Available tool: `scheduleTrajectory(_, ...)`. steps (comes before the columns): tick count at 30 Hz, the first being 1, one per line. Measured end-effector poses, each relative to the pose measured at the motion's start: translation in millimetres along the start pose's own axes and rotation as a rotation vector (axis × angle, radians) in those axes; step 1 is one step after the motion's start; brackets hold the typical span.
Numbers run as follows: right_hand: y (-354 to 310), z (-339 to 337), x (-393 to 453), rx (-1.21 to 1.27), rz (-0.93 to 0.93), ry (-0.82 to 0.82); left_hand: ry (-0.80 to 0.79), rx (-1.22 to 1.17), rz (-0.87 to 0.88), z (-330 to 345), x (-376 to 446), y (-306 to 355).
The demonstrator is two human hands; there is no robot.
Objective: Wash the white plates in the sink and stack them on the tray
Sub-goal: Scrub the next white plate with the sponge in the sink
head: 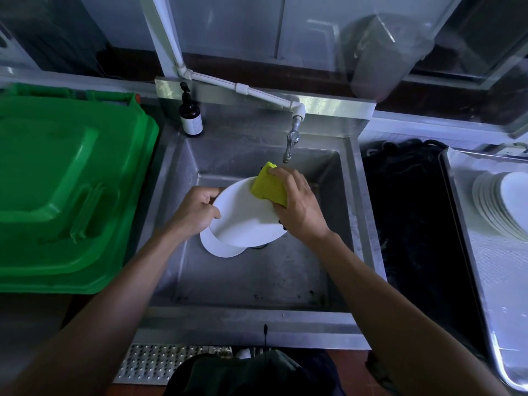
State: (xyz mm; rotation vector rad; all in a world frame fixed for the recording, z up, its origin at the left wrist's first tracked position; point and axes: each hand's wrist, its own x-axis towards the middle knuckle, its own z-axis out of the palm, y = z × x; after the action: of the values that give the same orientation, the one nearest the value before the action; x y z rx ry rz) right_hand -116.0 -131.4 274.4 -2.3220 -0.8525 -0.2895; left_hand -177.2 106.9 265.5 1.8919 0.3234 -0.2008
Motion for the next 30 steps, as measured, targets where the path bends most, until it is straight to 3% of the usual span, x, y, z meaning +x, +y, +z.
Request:
scheduleTrajectory(5,-7.1,2.7,-5.1,-0.104,-0.100,0.084,0.144,-0.019,-0.012,13.8,3.1,-6.3)
scheduleTrajectory(11,-11.6,-3.1,-7.2,-0.183,-0.176,0.143,0.194,-0.211,-0.068,25.9,-2.2,-17.0)
scheduleTrajectory(14,-9.6,-8.6,-6.2,-0.189,-0.161,0.149,0.218,-0.598,-0.314,30.6,-20.0,-28.1)
scheduleTrajectory(16,-8.7,-11.3,-5.5,-0.194,-0.150,0.153,0.125,-0.817,-0.519,34.8,-28.3,-37.0)
scheduleTrajectory(18,-9.1,-11.5,-5.0,-0.207,-0.172,0.154,0.008,-0.908,-0.610,37.5,-29.8,-35.7)
scheduleTrajectory(22,-12.6,-8.0,-5.8,-0.223,-0.233,0.151,-0.050,-0.974,-0.625,38.3,-17.5,-5.5)
scheduleTrajectory(26,-15.3,-2.7,-12.3,-0.230,-0.279,0.131,0.003,-0.954,-0.643,39.8,-12.4,12.5)
scheduleTrajectory(30,-13.0,-0.7,-22.0,-0.234,-0.258,0.071,0.087,-1.123,-0.625,42.5,-17.2,19.0)
